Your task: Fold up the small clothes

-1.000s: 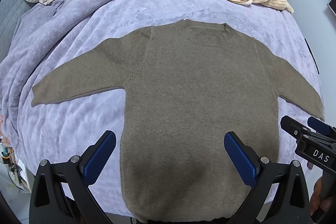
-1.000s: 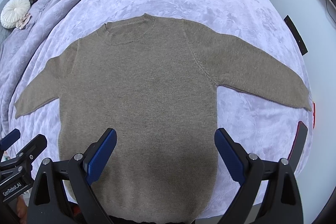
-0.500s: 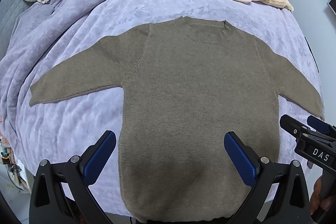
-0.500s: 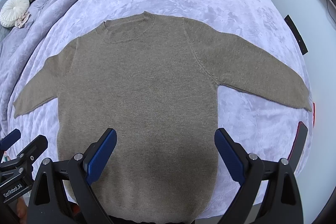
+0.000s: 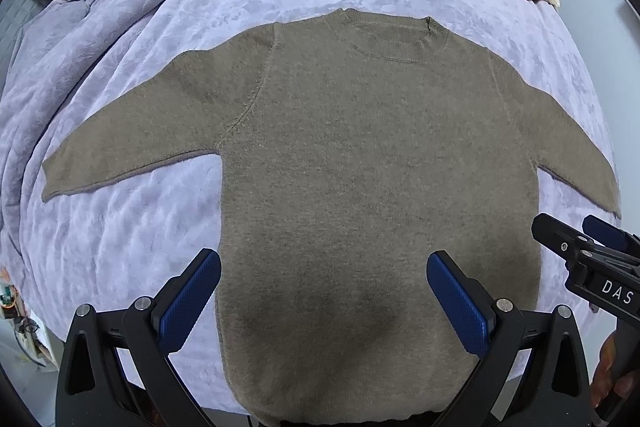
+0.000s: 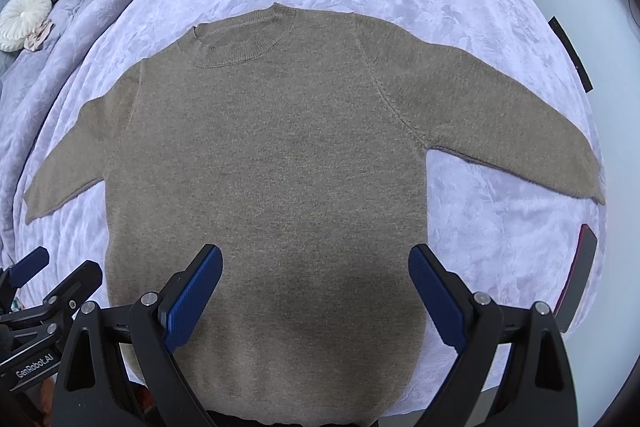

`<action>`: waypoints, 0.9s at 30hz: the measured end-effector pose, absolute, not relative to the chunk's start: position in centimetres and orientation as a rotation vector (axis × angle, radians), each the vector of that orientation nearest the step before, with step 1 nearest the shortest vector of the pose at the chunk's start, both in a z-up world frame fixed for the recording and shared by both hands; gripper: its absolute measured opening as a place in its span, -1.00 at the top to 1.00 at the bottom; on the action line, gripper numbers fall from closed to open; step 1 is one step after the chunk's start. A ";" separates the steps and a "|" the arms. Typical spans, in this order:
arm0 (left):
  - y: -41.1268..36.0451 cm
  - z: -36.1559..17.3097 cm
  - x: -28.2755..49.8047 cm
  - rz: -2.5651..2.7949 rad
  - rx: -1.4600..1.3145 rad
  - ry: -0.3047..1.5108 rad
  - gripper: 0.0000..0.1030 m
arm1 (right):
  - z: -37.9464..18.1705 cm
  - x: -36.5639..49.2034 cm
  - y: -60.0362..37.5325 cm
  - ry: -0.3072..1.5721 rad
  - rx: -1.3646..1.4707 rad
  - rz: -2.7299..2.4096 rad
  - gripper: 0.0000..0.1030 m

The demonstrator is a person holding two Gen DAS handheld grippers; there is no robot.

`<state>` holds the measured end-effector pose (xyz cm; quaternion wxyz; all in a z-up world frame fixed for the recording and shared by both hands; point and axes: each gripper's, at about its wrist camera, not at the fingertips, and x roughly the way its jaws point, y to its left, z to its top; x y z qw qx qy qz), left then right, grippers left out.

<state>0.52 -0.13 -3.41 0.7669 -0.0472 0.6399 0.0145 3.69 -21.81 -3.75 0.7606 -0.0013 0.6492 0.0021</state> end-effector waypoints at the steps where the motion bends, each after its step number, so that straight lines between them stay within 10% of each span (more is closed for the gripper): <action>1: -0.1 -3.7 0.6 0.029 -0.106 1.394 -1.00 | -3.9 3.7 -21.8 1.416 -0.005 0.005 -0.86; 18: 5.4 -8.2 1.4 -0.002 -0.305 1.398 -1.00 | -6.5 2.5 -18.0 1.464 -0.093 0.053 -0.86; 27: 22.5 -12.3 0.9 0.197 -0.616 1.217 -1.00 | -7.7 0.6 -11.1 1.457 -0.188 0.211 -0.86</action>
